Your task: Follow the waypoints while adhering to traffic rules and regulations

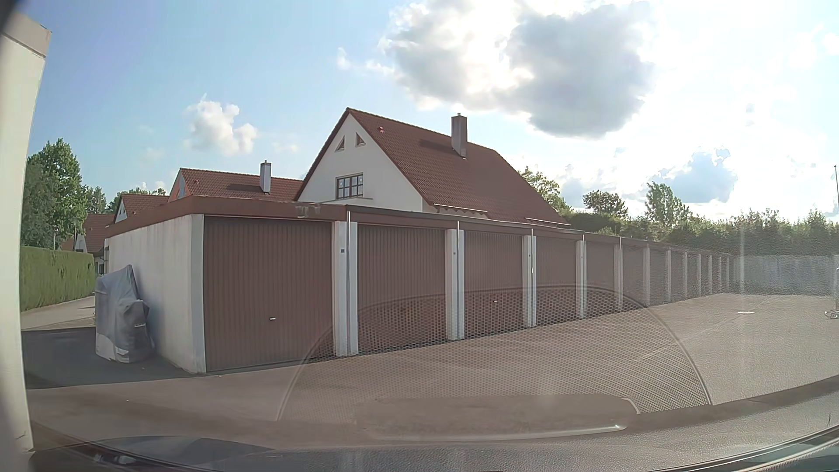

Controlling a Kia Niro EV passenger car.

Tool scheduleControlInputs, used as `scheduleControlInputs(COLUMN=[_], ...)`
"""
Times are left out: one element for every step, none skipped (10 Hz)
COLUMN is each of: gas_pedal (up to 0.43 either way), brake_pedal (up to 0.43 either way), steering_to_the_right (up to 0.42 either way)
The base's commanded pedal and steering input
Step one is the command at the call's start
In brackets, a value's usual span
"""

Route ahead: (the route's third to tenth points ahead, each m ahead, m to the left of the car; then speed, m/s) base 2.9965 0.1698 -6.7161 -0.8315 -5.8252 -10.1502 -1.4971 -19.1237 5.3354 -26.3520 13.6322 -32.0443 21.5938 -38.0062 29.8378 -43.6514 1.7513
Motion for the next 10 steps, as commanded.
scheduleControlInputs(gas_pedal=[0.0, 0.0, 0.0, 0.0, 0.0, 0.0, 0.0, 0.0, 0.0, 0.0], brake_pedal=[0.012, 0.012, 0.012, 0.012, 0.012, 0.012, 0.012, 0.012, 0.012, 0.012], steering_to_the_right=[0.231, 0.235, 0.236, 0.237, 0.236, 0.232, 0.229, 0.231, 0.233, 0.228])
